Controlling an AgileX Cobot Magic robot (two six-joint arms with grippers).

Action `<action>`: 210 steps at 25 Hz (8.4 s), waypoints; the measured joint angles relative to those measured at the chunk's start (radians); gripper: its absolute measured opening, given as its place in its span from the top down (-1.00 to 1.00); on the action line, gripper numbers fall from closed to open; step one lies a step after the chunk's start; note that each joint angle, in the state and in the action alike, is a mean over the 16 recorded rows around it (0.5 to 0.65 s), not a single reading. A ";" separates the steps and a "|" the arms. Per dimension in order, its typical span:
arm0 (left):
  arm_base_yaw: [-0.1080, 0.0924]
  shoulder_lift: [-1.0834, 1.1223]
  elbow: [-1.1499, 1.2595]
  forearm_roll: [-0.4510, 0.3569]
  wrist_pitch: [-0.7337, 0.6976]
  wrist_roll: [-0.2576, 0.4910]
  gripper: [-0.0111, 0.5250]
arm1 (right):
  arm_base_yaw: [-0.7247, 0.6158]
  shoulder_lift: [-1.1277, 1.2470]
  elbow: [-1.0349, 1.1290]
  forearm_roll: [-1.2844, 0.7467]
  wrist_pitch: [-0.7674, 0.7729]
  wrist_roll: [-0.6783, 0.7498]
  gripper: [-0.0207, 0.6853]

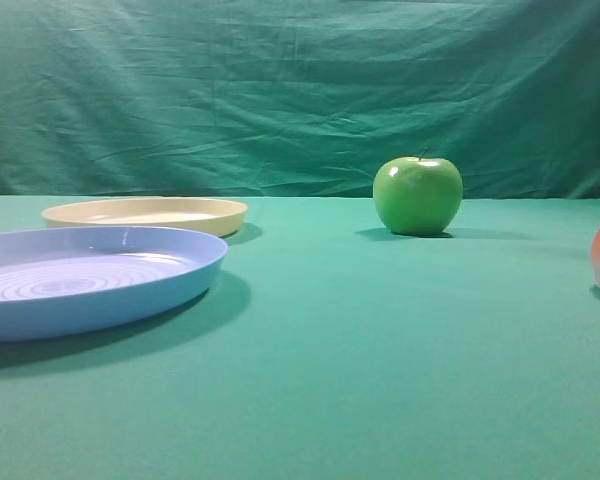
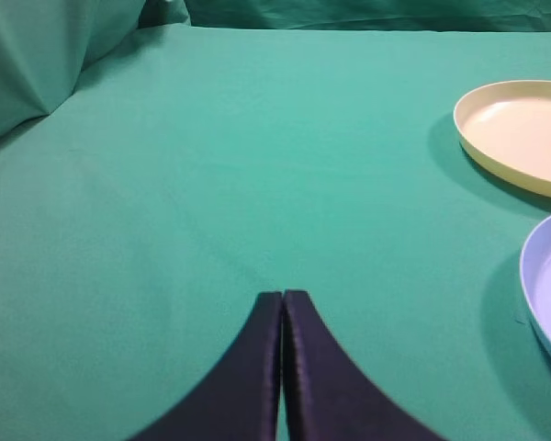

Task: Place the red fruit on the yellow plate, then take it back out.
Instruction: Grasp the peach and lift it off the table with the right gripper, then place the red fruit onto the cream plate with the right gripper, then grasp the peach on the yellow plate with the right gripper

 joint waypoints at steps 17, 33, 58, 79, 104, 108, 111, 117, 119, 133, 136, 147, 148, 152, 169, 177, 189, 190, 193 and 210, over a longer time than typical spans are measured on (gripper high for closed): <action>0.000 0.000 0.000 0.000 0.000 -0.002 0.96 | 0.020 0.259 -0.396 0.032 0.312 -0.029 0.94; 0.000 0.000 0.000 0.000 0.000 -0.002 0.96 | 0.197 0.908 -0.647 0.010 0.497 -0.085 0.90; 0.000 0.000 0.000 0.000 0.000 -0.002 0.96 | 0.292 1.516 -0.714 -0.035 0.160 -0.030 -0.83; 0.000 0.000 0.000 0.000 0.000 -0.002 0.96 | 0.334 1.631 -1.075 -0.069 0.281 -0.027 0.37; 0.000 0.000 0.000 0.000 0.000 -0.002 0.96 | 0.705 2.241 -1.927 -0.065 0.244 -0.095 0.44; 0.000 0.000 0.000 0.000 0.000 -0.002 0.96 | 0.724 2.323 -1.967 -0.059 0.184 -0.101 0.33; 0.000 0.000 0.000 0.000 0.000 -0.002 0.96 | 0.729 2.364 -1.979 -0.054 0.143 -0.103 0.13; 0.000 0.000 0.000 0.000 0.000 -0.002 0.96 | 0.729 2.401 -1.983 -0.044 0.095 -0.104 -0.37; 0.000 0.000 0.000 0.000 0.000 -0.002 0.96 | 0.728 2.402 -1.983 -0.041 0.096 -0.104 -0.53; 0.000 0.000 0.000 0.000 0.000 -0.002 0.96 | 0.683 2.170 -1.992 -0.046 0.411 -0.041 -0.06; 0.000 0.000 0.000 0.000 0.000 -0.002 0.96 | 0.668 2.081 -1.994 -0.054 0.522 -0.001 0.28; 0.000 0.000 0.000 0.000 0.000 -0.002 0.96 | 0.639 1.738 -1.936 -0.079 0.776 0.118 0.94; 0.000 0.000 0.000 0.000 0.000 -0.002 0.96 | 0.638 1.703 -1.918 -0.080 0.782 0.123 0.94; 0.000 0.000 0.000 0.000 0.000 -0.002 0.96 | 0.637 1.560 -1.819 -0.081 0.788 0.135 0.94; 0.000 0.000 0.000 0.000 0.000 -0.002 0.96 | 0.616 1.023 -1.322 -0.177 0.671 0.231 0.94; 0.000 0.000 0.000 0.000 0.000 -0.002 0.96 | 0.482 0.755 -1.030 -0.259 0.448 0.308 0.94; 0.000 0.000 0.000 0.000 0.000 -0.002 0.96 | 0.143 0.380 -0.547 -0.276 0.104 0.329 0.94; 0.000 0.000 0.000 0.000 0.000 -0.002 0.96 | 0.122 0.350 -0.508 -0.276 0.081 0.330 0.94; 0.000 0.000 0.000 0.000 0.000 -0.002 0.96 | 0.067 0.260 -0.397 -0.276 0.016 0.337 0.94; 0.000 0.000 0.000 0.000 0.000 -0.003 0.96 | -0.033 0.002 0.027 -0.275 -0.137 0.403 0.94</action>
